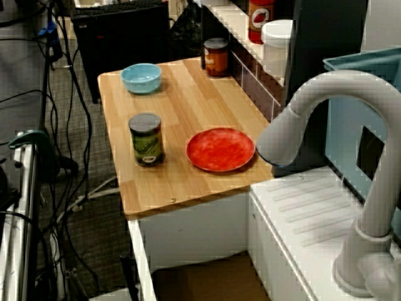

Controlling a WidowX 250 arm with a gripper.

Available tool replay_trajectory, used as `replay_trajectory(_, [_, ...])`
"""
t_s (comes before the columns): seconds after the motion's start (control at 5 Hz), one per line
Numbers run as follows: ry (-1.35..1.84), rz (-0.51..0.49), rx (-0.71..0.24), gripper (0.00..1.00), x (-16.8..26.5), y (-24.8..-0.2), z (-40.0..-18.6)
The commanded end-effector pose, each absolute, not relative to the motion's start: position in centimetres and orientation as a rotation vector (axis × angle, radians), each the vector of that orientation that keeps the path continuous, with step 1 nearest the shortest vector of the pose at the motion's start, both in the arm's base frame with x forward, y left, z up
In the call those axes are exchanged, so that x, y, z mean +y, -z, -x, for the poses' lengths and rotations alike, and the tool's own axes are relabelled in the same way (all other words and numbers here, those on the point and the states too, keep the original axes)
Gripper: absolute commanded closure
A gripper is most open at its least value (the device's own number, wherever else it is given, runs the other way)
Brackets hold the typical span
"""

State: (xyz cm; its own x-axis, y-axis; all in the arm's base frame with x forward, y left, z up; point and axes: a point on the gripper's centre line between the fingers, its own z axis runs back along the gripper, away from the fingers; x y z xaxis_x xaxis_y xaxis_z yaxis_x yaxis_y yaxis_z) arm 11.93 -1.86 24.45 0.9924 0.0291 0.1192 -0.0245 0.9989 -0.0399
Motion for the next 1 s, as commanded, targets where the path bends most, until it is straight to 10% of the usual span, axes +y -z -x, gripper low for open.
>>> replay_trajectory(0.0, [-0.027,0.038,-0.120,0.00,-1.9,-24.5,-11.9])
replay_trajectory(0.2, [-0.146,-0.159,-0.191,0.00,-2.7,-23.1,-14.0])
replay_trajectory(0.8, [-0.161,-0.147,-0.086,0.00,-3.6,-19.0,-18.7])
